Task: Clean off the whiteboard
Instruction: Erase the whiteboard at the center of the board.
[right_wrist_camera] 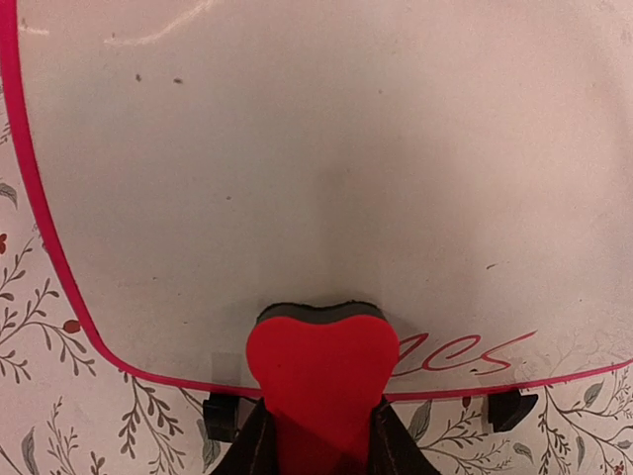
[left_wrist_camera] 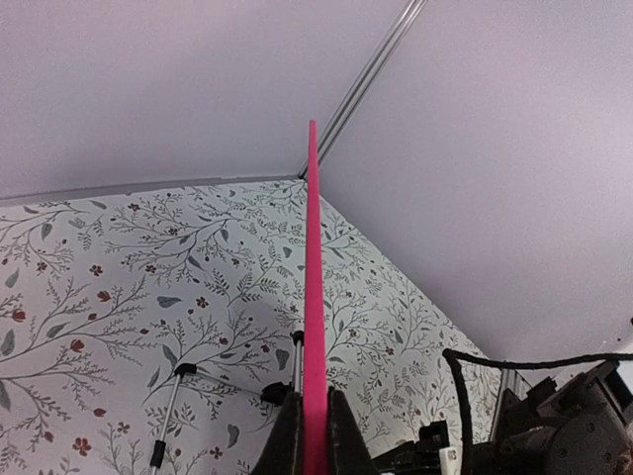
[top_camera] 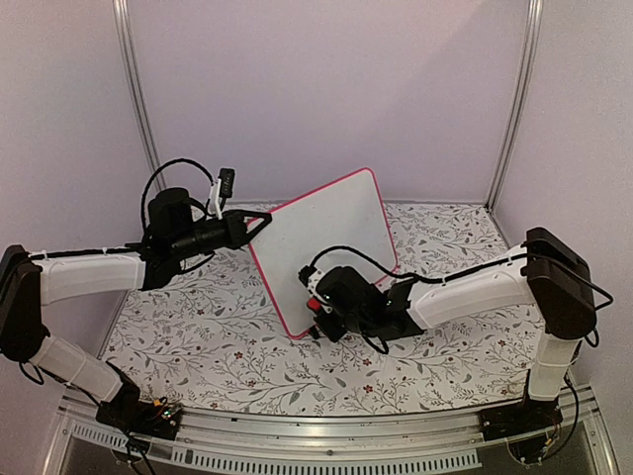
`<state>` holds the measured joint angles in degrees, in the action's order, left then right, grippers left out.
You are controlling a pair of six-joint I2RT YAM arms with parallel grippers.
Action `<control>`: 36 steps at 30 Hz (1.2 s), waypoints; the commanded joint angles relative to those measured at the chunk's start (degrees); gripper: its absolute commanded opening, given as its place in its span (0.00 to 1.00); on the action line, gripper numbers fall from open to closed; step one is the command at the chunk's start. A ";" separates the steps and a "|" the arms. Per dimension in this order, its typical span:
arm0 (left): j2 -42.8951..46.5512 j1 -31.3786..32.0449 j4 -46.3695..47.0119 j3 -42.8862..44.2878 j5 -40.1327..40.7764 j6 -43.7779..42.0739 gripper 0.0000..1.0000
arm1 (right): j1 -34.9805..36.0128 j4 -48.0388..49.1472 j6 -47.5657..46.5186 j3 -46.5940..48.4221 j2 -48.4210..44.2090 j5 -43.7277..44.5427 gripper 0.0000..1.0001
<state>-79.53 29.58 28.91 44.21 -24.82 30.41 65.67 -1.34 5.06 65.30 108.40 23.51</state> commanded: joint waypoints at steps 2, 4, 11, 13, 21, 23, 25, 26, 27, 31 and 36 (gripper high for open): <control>0.75 0.83 1.62 1.59 -1.24 0.33 0.00 | 0.12 0.90 0.37 0.04 2.73 -0.44 0.26; 0.86 0.86 1.57 1.60 -1.26 0.33 0.00 | 0.16 0.90 0.74 -1.29 3.25 -1.16 0.26; 0.80 0.84 1.65 1.68 -1.35 0.43 0.00 | 0.13 3.48 2.64 -5.69 4.25 -2.46 0.26; 0.78 0.84 1.72 1.69 -1.43 0.45 0.00 | 0.18 3.63 3.01 -5.95 4.90 -2.69 0.26; 0.85 0.83 1.59 1.58 -1.28 0.50 0.00 | 0.03 2.80 2.79 -5.82 0.12 0.56 0.26; 0.92 0.83 1.70 1.57 -1.19 0.48 0.00 | -0.45 2.60 2.39 -5.77 -3.91 1.42 0.26; 0.71 0.85 1.85 1.67 -1.41 0.70 0.00 | -2.09 3.24 2.54 -5.20 -8.65 -0.92 0.26; 0.65 0.83 1.87 1.70 -1.60 0.72 0.00 | -3.32 3.33 3.48 -4.70 -10.96 -2.79 0.26; 0.61 0.83 1.93 1.69 -1.63 0.78 0.00 | -4.89 3.39 4.39 -4.29 -13.72 -4.48 0.26; 0.91 0.88 1.80 1.46 -1.08 0.57 0.00 | -9.66 5.73 6.86 -3.17 -19.66 -11.86 0.26; 0.66 0.84 1.84 1.64 -1.39 0.73 0.00 | -11.13 7.25 7.85 0.38 -20.10 -19.22 0.26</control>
<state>-79.53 29.58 28.84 44.23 -24.86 30.70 54.61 4.40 11.07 63.13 87.83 12.73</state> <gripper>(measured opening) 0.021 0.263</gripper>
